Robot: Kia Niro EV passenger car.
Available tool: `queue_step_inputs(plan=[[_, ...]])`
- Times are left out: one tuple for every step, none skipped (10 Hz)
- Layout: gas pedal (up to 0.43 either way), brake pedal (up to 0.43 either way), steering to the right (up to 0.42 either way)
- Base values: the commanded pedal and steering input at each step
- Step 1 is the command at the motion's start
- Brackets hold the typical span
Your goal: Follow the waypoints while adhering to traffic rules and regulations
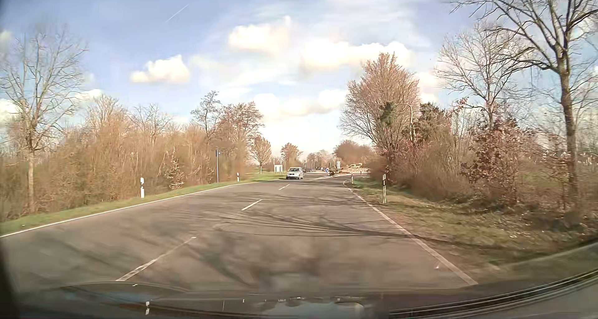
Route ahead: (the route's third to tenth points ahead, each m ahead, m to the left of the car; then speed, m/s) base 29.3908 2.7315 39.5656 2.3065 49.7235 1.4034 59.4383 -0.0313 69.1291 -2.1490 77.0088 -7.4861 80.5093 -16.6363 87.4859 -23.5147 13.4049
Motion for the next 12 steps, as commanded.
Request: queue_step_inputs(plan=[[0.110, 0.000, 0.000], [0.098, 0.000, 0.001], [0.087, 0.000, 0.001], [0.087, 0.000, 0.001], [0.067, 0.000, 0.001], [0.059, 0.000, 0.001], [0.059, 0.000, 0.001], [0.059, 0.000, 0.001], [0.059, 0.000, 0.001], [0.008, 0.000, 0.001], [0.000, 0.000, 0.000], [0.000, 0.000, 0.000]])
